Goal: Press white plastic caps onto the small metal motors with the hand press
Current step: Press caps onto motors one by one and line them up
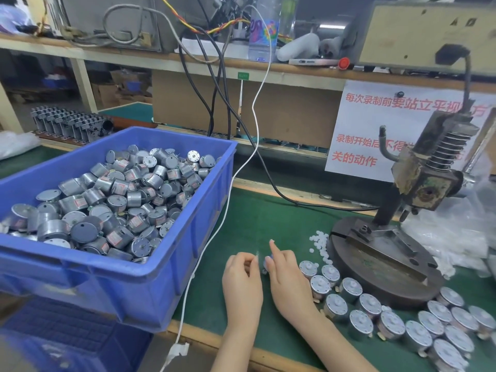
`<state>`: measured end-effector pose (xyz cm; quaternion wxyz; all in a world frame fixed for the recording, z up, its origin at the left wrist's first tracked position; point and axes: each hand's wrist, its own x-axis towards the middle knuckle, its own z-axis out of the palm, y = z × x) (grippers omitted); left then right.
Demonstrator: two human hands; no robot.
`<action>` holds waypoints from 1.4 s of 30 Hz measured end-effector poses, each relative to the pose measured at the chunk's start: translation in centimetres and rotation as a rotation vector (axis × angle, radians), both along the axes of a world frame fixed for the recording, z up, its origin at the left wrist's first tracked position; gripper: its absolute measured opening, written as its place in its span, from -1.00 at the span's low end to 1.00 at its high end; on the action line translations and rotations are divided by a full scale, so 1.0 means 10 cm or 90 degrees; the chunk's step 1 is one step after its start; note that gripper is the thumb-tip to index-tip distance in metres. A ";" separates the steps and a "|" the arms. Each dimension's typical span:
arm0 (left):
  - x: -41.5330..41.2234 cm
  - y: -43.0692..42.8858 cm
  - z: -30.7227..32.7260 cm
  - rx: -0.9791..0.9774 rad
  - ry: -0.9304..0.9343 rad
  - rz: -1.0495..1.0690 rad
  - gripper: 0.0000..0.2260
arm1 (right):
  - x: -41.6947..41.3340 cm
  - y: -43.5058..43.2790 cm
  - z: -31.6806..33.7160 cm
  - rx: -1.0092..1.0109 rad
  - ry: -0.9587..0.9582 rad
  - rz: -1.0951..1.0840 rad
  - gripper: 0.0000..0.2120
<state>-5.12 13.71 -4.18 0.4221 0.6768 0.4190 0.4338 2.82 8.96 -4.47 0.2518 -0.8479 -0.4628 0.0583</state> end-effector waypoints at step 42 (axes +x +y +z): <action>0.00 -0.10 0.04 -0.083 -0.090 -0.212 -0.75 | -0.06 -0.08 0.05 0.163 0.052 0.058 -0.53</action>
